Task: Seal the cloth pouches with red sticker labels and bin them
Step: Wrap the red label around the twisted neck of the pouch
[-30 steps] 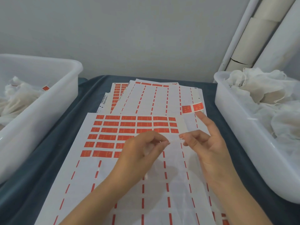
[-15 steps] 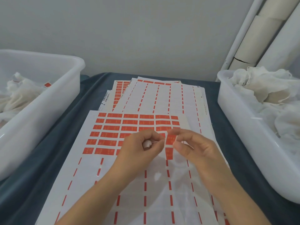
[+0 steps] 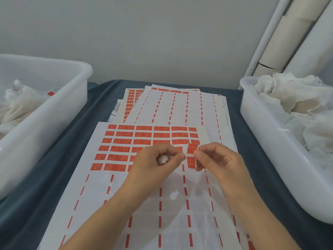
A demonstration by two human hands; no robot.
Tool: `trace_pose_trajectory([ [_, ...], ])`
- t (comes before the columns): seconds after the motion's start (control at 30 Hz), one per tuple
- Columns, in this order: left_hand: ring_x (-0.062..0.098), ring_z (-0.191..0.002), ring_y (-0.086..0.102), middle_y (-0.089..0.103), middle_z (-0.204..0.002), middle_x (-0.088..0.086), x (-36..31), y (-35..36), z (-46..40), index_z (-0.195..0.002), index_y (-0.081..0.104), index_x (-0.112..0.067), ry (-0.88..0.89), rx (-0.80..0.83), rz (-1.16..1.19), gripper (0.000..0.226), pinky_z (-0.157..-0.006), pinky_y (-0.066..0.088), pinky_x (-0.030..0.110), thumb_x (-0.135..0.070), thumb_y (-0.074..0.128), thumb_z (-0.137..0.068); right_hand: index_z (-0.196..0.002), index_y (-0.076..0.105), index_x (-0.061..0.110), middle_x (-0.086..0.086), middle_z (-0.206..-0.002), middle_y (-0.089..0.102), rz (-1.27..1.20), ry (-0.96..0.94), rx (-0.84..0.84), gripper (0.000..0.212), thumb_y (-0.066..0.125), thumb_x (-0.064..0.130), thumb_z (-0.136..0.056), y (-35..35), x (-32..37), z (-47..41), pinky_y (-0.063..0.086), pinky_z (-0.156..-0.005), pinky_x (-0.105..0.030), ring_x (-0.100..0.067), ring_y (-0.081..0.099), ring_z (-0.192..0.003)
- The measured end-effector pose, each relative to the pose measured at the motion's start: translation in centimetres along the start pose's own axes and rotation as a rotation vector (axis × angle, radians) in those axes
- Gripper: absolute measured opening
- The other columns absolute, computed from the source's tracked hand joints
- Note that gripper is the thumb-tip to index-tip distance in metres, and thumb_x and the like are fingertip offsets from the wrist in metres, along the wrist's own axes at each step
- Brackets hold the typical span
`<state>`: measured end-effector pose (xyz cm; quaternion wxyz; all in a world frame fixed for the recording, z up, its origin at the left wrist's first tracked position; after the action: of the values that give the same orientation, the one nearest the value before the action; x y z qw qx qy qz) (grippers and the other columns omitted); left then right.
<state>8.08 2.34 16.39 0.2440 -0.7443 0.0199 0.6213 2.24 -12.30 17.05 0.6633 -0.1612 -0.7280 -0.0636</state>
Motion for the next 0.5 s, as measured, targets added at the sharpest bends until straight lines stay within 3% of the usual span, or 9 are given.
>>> trace_pose_trajectory([
  [0.07, -0.018, -0.077, 0.054, 0.062, -0.069, -0.033, -0.16, 0.07, 0.03, -0.059, 0.063, -0.037, -0.028, -0.002, 0.012, 0.021, -0.051, 0.041, 0.003, -0.031, 0.069, -0.077, -0.082, 0.066, 0.019, 0.013, -0.073, 0.070, 0.010, -0.014, -0.006, 0.018, 0.064, 0.031, -0.068, 0.02, 0.01, 0.00, 0.046, -0.058, -0.004, -0.004, 0.066, -0.064],
  [0.23, -0.013, -0.069, 0.057, 0.064, -0.065, -0.024, -0.29, -0.05, 0.01, -0.061, 0.068, -0.036, -0.112, 0.016, 0.135, 0.014, -0.063, 0.039, 0.017, -0.036, 0.067, -0.075, -0.081, 0.066, 0.023, 0.016, -0.079, 0.070, 0.078, -0.070, -0.012, 0.018, 0.065, 0.034, -0.067, 0.09, -0.15, 0.07, 0.047, -0.061, -0.004, -0.002, 0.067, -0.072],
  [0.5, -0.014, -0.074, 0.057, 0.065, -0.069, -0.025, -0.04, -0.08, -0.04, -0.063, 0.067, -0.033, -0.123, 0.007, 0.106, 0.010, -0.063, 0.039, 0.015, -0.033, 0.072, -0.072, -0.079, 0.065, 0.030, 0.019, -0.083, 0.069, 0.178, -0.140, -0.010, 0.015, 0.064, 0.039, -0.066, -0.09, -0.44, 0.00, 0.050, -0.070, -0.007, -0.001, 0.067, -0.076],
])
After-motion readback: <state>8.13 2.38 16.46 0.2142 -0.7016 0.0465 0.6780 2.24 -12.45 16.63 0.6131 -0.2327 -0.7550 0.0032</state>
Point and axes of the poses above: each hand's wrist, its own z-axis away from the middle knuckle, its own y-axis out of the palm, x = y × z, the point moved 1 cm from there along -z, towards the middle knuckle
